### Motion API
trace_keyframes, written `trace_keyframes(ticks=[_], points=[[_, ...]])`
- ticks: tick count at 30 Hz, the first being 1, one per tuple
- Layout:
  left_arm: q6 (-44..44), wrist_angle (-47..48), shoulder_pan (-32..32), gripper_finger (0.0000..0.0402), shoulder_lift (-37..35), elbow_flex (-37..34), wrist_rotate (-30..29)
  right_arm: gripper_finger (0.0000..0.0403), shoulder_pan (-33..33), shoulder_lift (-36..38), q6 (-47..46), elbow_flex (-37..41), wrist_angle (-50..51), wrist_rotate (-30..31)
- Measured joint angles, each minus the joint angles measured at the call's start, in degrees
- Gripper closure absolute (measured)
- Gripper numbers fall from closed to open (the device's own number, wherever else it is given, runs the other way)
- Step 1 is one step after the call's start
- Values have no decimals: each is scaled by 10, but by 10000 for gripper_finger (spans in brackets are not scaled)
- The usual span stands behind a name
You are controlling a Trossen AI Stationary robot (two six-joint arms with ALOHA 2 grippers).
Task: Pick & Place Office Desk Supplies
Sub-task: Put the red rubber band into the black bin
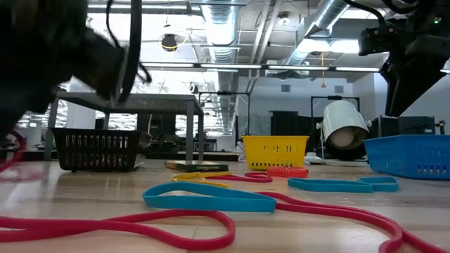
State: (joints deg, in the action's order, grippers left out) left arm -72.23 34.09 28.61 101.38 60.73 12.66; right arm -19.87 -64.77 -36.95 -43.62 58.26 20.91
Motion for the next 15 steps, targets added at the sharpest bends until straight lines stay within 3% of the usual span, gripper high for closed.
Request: trace_keyframes(ticks=[10,15], points=[[1,-9,20,401,-76,0,-83,275,0,0,1,0,2,0],[36,-6,29,401,-122,0,-198,275,0,0,-1,0,-7,1]])
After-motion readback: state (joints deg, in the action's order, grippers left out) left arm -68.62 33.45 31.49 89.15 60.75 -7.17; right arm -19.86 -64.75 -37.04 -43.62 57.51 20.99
